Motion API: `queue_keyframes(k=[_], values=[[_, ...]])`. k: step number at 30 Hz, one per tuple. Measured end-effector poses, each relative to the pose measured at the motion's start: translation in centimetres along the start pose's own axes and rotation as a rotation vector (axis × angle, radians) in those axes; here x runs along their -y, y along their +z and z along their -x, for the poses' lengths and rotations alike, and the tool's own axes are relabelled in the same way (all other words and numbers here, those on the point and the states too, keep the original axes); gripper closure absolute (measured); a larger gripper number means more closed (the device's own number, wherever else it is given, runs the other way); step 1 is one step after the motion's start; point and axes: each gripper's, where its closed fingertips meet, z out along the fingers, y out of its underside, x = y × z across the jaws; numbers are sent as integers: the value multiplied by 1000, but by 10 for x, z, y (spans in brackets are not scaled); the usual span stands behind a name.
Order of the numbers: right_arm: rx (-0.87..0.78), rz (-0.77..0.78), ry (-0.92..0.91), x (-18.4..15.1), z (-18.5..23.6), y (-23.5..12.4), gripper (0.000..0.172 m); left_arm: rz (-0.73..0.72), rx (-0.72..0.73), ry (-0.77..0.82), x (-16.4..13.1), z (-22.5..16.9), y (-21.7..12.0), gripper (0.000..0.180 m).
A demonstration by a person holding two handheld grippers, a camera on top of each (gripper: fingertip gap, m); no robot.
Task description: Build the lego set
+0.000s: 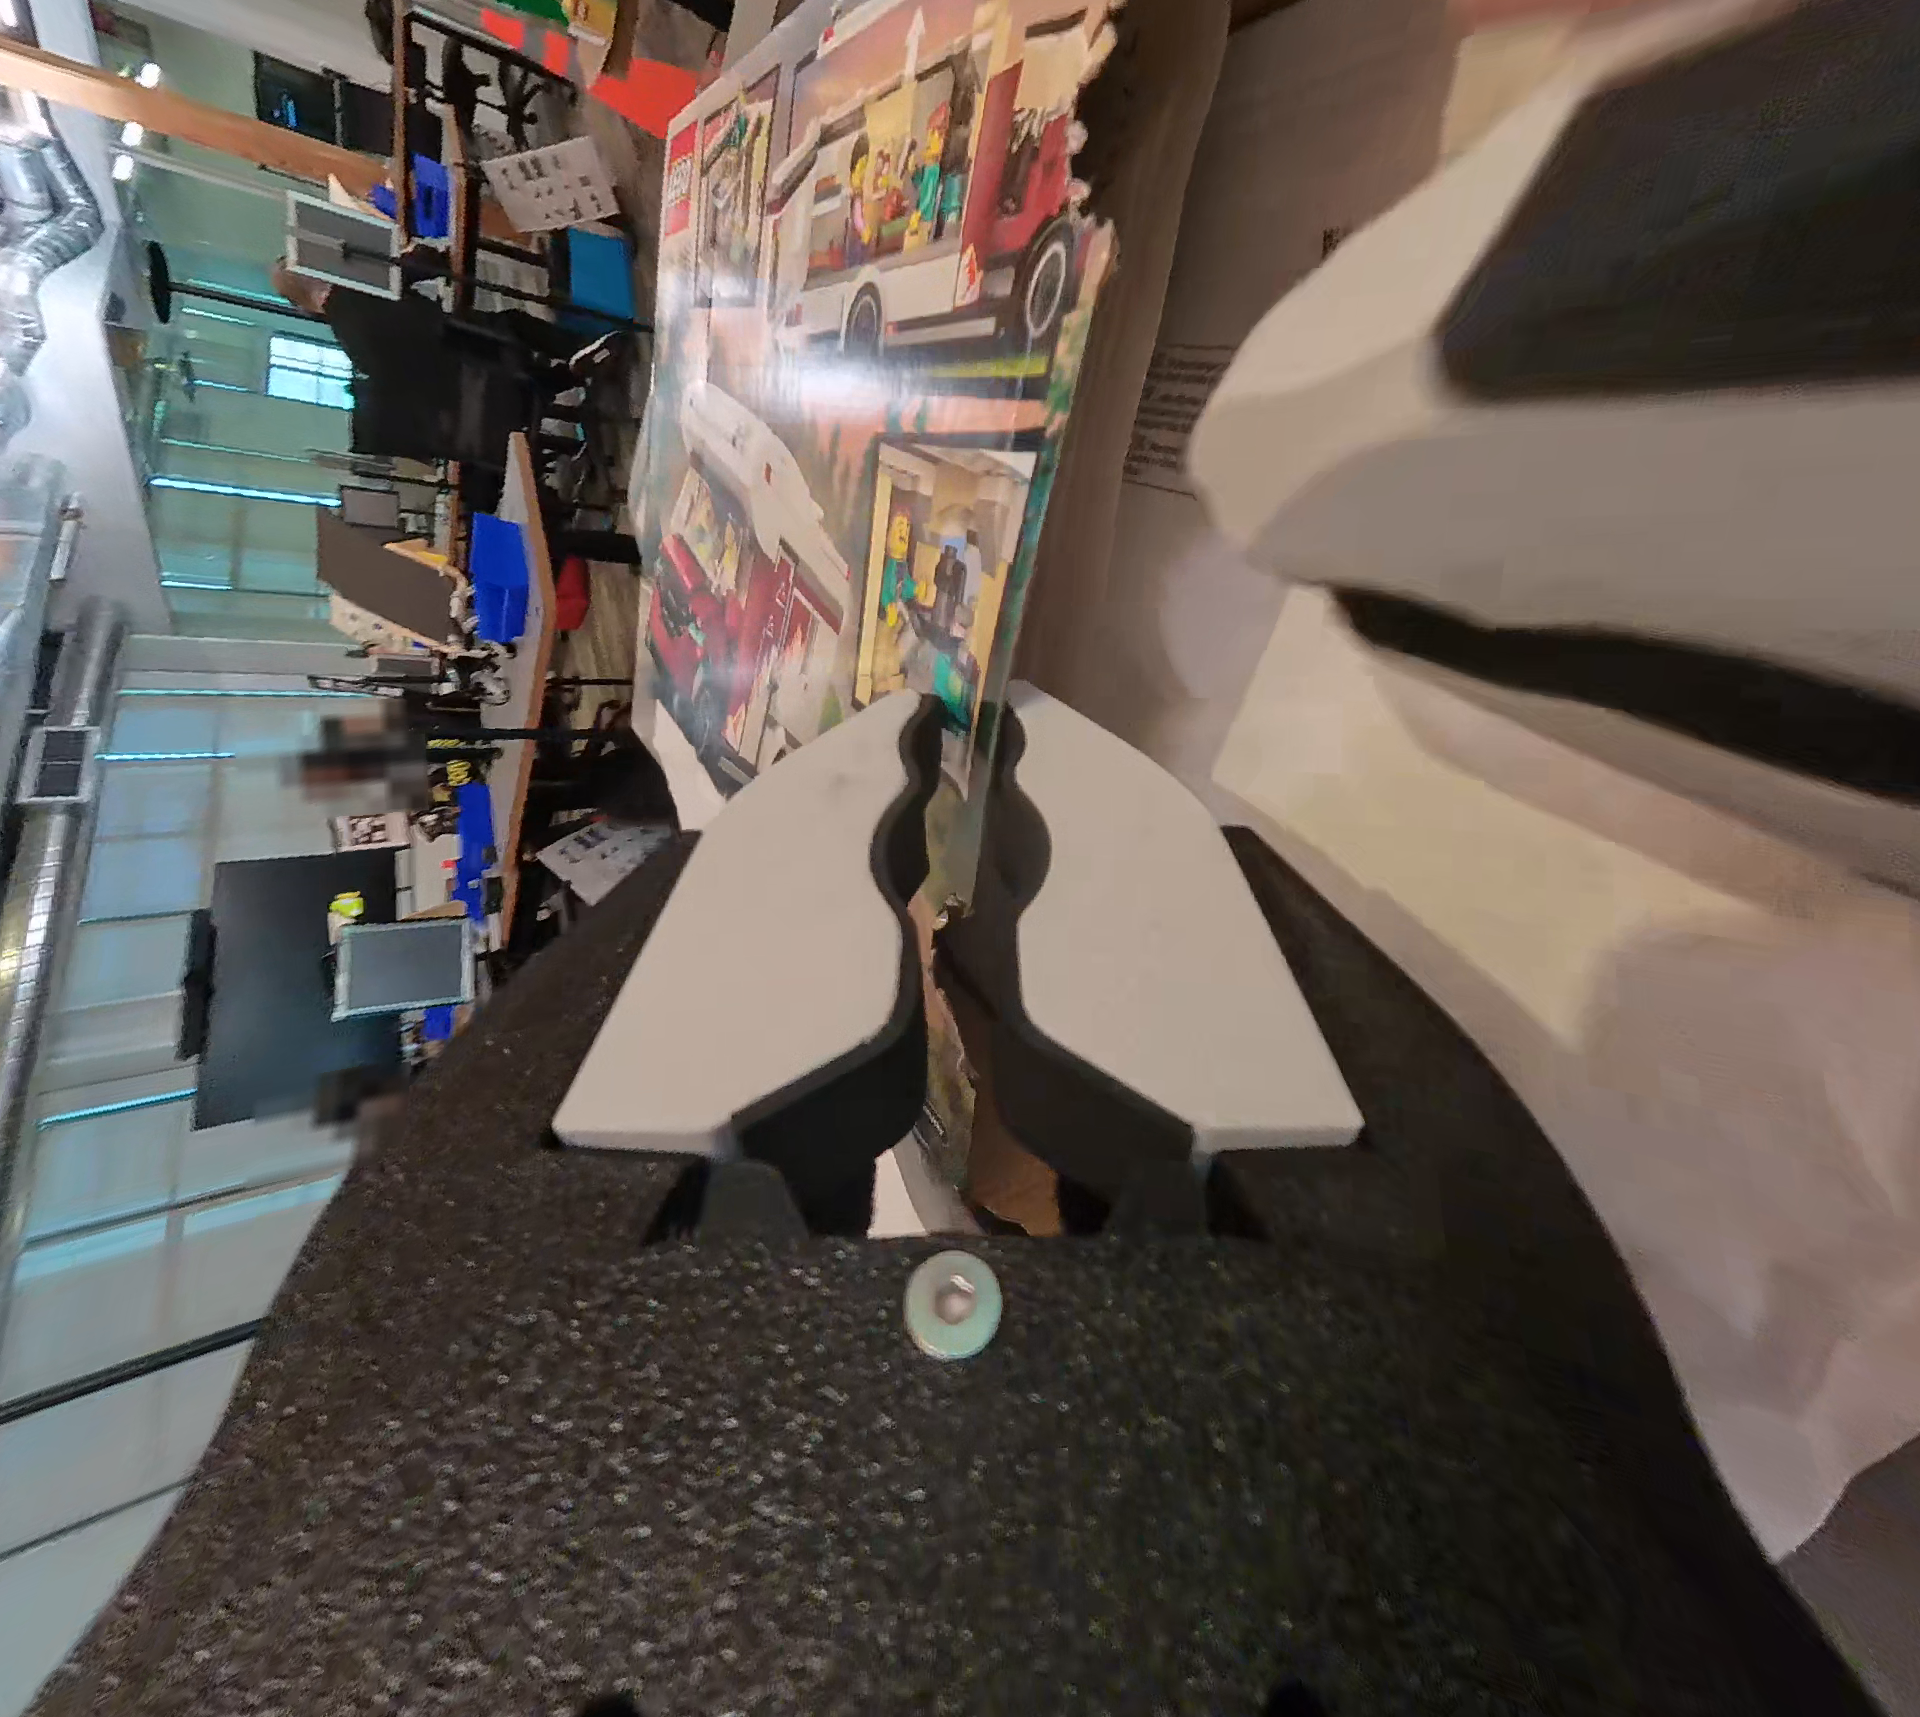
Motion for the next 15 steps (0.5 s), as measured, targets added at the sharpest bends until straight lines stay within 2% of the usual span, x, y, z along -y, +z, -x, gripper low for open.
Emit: queue_keyframes(k=[6, 10, 12, 15], values=[[-20, 44, -64, -4, 10, 18, 153, -88, -89, -80, 11, 1, -18, 171], [-40, 118, -124, -12, 13, 25, 149, -96, -131, -75, 13, -7, -22, 171], [-53, 107, -137, -10, 13, 27, 155, -97, -136, -74, 12, -7, -22, 171], [-56, 140, -149, -13, 14, 27, 154, -119, -186, -74, 12, -10, -26, 172]])
